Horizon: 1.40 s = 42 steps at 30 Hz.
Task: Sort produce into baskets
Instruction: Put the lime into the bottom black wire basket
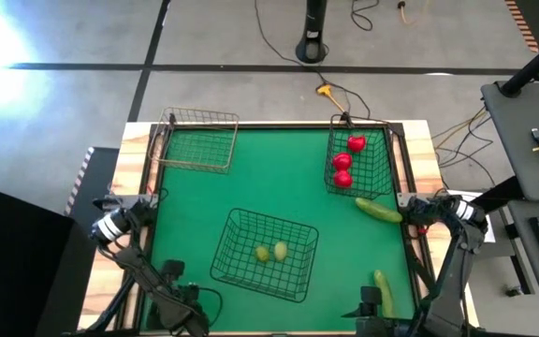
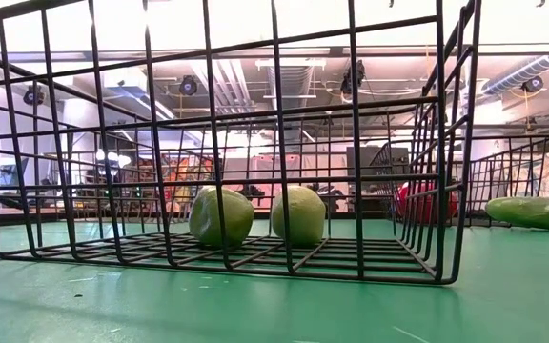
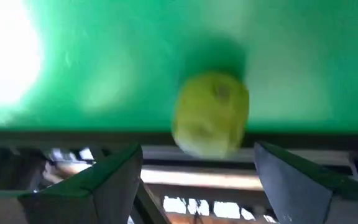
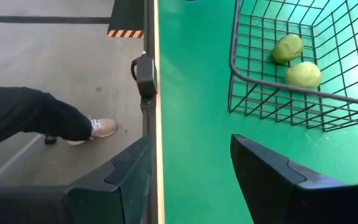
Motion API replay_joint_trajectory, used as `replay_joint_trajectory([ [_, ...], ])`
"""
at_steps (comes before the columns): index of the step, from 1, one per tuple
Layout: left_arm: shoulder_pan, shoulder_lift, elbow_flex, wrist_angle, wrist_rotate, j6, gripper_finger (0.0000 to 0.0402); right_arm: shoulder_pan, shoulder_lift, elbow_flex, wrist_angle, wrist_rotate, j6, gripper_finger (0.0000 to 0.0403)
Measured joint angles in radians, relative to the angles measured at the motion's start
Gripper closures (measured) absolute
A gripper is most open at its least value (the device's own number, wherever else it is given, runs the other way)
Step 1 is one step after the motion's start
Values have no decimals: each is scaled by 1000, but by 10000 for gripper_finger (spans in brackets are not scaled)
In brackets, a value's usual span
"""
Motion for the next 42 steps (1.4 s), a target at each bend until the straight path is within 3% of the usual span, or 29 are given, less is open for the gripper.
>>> replay_joint_trajectory([
  [4, -9, 0, -12, 27, -48, 30, 113, 15, 0, -2, 1, 1, 7, 197],
  [16, -12, 0, -86, 149, -44, 35, 120, 56, 0, -85, 1, 1, 120, 197],
  [19, -12, 0, -91, 151, -35, 37, 147, 61, 0, -102, 1, 1, 137, 197],
  [25, -14, 0, -90, 172, -10, 15, 261, 65, 0, -124, 4, 0, 143, 197],
  [29, 3, 0, -70, 169, 73, -78, 272, 64, 0, -124, 4, 0, 148, 197],
  [32, 9, -7, 4, 169, 69, -129, 272, 64, 0, -123, 5, 0, 148, 197],
  [37, 7, -15, 231, 132, -60, -239, 272, 64, 0, -123, 5, 0, 151, 197],
  [42, 3, -16, 518, 115, -436, -339, 272, 64, 0, -123, 5, 1, 157, 197],
])
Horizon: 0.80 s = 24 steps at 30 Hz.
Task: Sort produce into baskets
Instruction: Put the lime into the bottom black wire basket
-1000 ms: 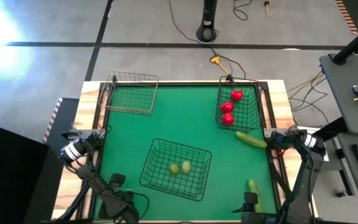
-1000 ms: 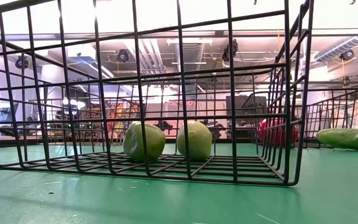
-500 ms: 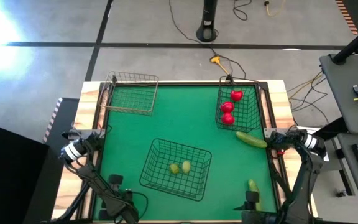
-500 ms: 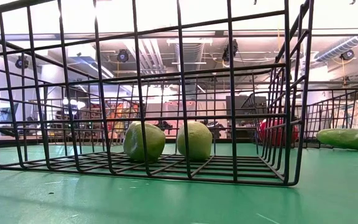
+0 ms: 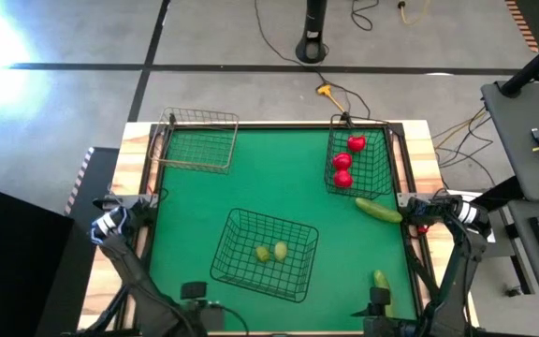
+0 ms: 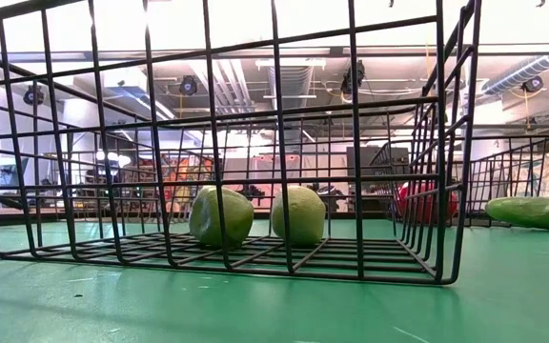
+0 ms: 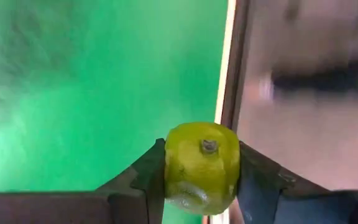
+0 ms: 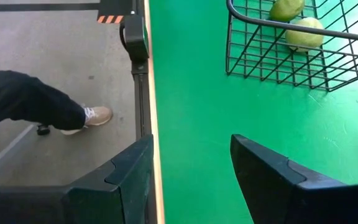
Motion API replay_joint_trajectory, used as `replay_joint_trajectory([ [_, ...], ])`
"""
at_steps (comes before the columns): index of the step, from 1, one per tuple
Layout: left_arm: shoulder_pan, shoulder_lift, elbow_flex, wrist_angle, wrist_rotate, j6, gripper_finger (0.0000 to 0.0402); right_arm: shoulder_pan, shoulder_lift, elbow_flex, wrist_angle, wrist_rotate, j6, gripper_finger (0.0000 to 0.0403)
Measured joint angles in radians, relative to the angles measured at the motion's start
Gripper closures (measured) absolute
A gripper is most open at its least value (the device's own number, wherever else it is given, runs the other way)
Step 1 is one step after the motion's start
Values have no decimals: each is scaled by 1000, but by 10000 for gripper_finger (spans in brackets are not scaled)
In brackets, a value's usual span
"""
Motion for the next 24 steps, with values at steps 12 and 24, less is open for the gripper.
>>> replay_joint_trajectory([
  [12, 161, 8, 312, -22, -596, 191, 273, 0, 0, 0, 2, -1, -2, 197],
  [24, 561, 76, 77, 35, -257, 6, 275, 24, 0, -13, 18, -37, 1, 197],
])
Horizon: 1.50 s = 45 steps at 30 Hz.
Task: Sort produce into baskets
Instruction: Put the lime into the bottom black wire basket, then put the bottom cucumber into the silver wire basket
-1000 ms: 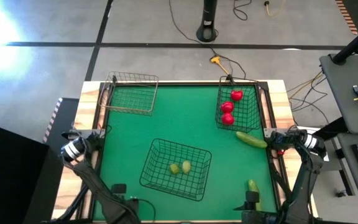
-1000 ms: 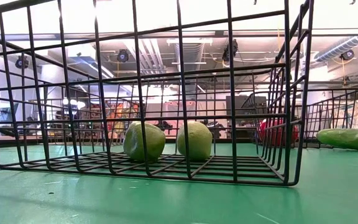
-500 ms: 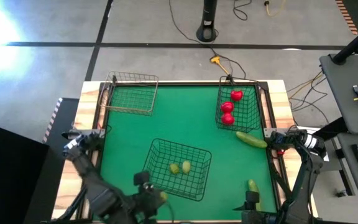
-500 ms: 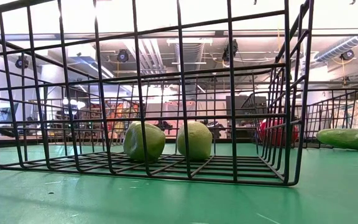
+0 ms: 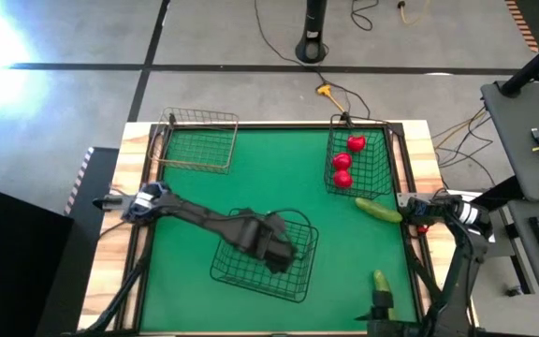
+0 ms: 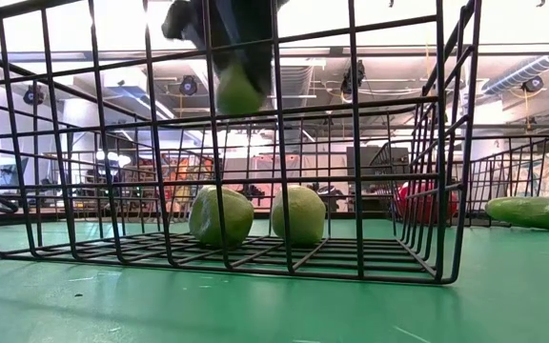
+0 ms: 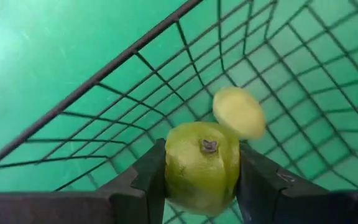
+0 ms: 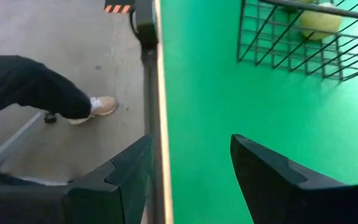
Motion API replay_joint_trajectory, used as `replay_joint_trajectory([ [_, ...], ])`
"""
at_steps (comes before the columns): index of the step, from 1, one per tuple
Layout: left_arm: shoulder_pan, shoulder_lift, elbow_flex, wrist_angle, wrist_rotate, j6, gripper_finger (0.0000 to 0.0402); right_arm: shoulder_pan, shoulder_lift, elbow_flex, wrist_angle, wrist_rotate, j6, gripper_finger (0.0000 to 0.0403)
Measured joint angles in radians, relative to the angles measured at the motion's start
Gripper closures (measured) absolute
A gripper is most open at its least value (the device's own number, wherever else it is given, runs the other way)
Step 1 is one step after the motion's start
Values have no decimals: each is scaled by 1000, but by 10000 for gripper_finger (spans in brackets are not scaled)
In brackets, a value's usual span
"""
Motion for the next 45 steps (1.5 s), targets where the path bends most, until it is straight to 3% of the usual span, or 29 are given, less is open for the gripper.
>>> replay_joint_trajectory([
  [10, 28, 58, -109, 24, 16, -48, 255, 59, 2, -9, 31, 9, 42, 197],
  [20, 26, 125, -121, 17, 4, -87, 248, 65, 2, -9, 36, 9, 62, 197],
  [25, 18, 129, -118, 3, -4, -75, 217, 65, 2, -9, 14, -39, 88, 197],
  [28, 5, 129, -83, -118, -27, -81, 189, 63, 2, -9, -15, -96, 114, 197],
  [32, -45, 122, 5, -285, -162, -151, 149, 61, 2, -10, -48, -163, 148, 197],
  [35, -87, 121, 59, -257, -234, -156, 123, 58, 2, -10, -57, -177, 156, 197],
  [41, -140, 127, 144, -232, -261, -148, 94, 33, 2, -10, -59, -181, 159, 197],
  [45, -208, 128, 224, -223, -339, -158, 91, 3, 2, -10, -197, -241, 330, 197],
])
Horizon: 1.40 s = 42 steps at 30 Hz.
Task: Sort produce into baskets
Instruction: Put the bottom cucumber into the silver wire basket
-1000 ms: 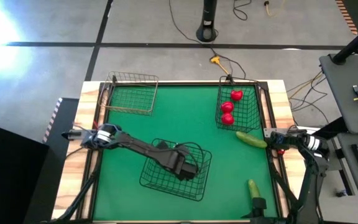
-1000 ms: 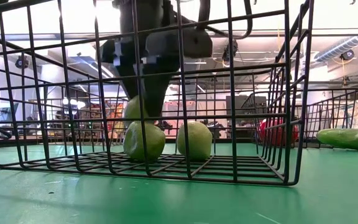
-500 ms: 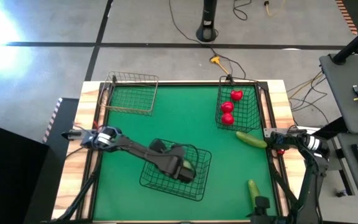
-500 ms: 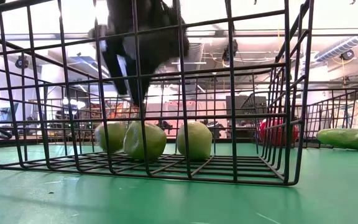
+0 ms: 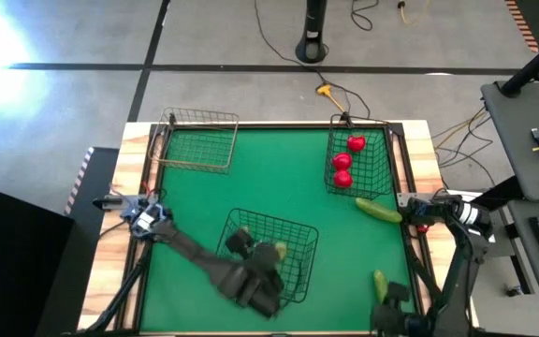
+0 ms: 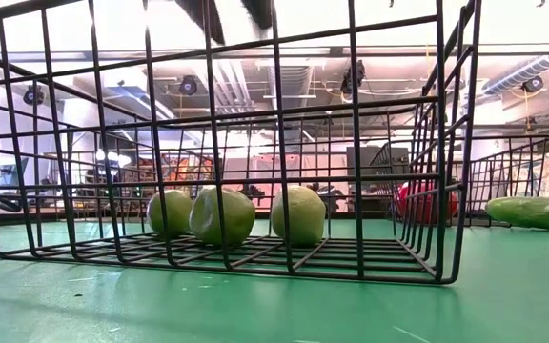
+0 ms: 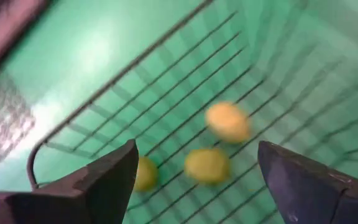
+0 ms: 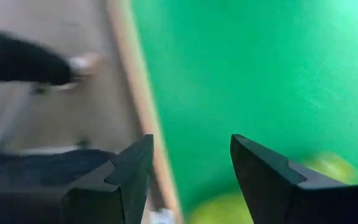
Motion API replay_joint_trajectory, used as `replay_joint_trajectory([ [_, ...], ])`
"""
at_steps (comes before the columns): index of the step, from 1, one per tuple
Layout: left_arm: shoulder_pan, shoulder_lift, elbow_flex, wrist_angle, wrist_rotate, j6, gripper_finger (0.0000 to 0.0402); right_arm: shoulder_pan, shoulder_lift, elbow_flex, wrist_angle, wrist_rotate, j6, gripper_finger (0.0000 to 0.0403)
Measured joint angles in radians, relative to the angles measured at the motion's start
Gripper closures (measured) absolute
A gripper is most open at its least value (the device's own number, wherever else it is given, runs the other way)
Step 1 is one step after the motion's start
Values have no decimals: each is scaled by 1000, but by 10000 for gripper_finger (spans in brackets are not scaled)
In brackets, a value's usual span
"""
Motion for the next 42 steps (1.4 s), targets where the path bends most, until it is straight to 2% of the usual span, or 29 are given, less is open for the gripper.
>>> replay_joint_trajectory([
  [3, -72, -1, 37, 47, -168, 16, 91, -25, 0, -15, -160, -98, 167, 197],
  [5, -120, -1, 43, 99, -298, 46, 91, -35, 2, -39, -207, -152, 205, 197],
  [9, -207, -1, 19, 249, -525, 133, 97, -51, 2, -118, -191, -235, 247, 197],
  [13, -271, -1, -34, 397, -666, 248, 107, -78, 2, -227, -98, -333, 329, 197],
  [18, -302, -1, -104, 480, -709, 271, 117, -121, 0, -292, 55, -439, 315, 197],
  [23, -305, -3, -229, 631, -715, 220, 122, -159, 0, -339, 71, -518, 310, 197],
  [31, -318, -2, -391, 842, -731, 213, 123, -192, -1, -373, 125, -532, 228, 206],
  [38, -336, -1, -399, 863, -750, 252, 123, -214, -1, -377, 152, -516, 172, 227],
  [42, -338, -1, -384, 865, -759, 265, 123, -215, 0, -378, 153, -514, 179, 211],
])
